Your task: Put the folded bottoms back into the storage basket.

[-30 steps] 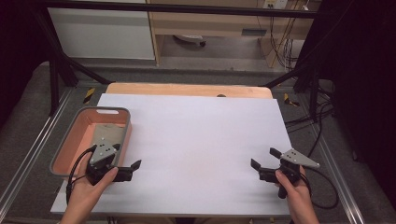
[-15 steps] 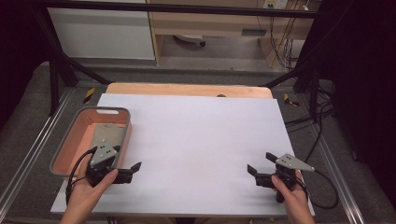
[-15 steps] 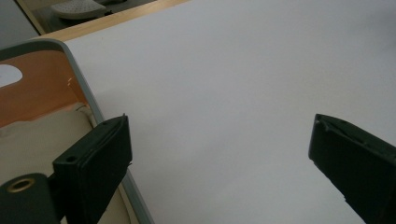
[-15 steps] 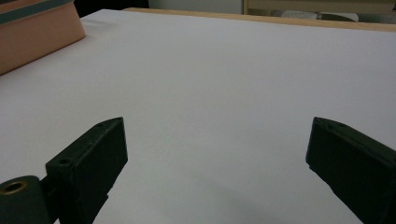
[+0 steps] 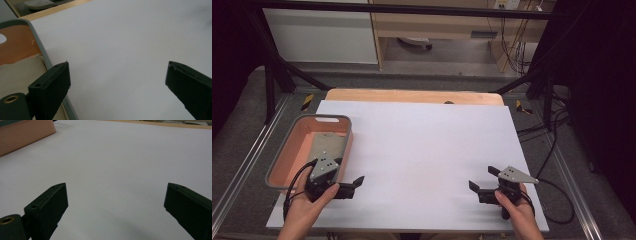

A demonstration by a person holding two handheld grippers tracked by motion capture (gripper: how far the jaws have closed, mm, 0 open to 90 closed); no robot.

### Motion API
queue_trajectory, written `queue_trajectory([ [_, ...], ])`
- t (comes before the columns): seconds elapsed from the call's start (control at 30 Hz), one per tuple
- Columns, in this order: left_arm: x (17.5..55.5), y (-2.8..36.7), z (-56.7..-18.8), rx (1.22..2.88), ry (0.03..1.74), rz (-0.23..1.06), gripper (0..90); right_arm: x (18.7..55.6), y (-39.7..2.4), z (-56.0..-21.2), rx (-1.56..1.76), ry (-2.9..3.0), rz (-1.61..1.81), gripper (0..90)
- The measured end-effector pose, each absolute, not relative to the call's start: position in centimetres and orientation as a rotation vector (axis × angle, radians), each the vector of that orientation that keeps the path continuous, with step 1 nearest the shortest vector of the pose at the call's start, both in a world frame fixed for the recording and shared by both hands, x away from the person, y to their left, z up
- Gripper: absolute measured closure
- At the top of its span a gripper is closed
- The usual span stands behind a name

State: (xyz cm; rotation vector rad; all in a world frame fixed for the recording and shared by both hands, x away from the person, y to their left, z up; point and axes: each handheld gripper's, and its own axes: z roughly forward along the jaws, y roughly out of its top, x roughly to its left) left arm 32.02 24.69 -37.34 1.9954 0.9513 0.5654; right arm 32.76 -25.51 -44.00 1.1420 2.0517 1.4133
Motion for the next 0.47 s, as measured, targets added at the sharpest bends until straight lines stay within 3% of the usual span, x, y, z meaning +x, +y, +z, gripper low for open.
queue_trajectory([
  [0.47,31.5,22.8,-37.6,2.025,0.895,0.545,6.1,33.8,-24.5,-44.2,1.136,2.042,1.402,5.8],
])
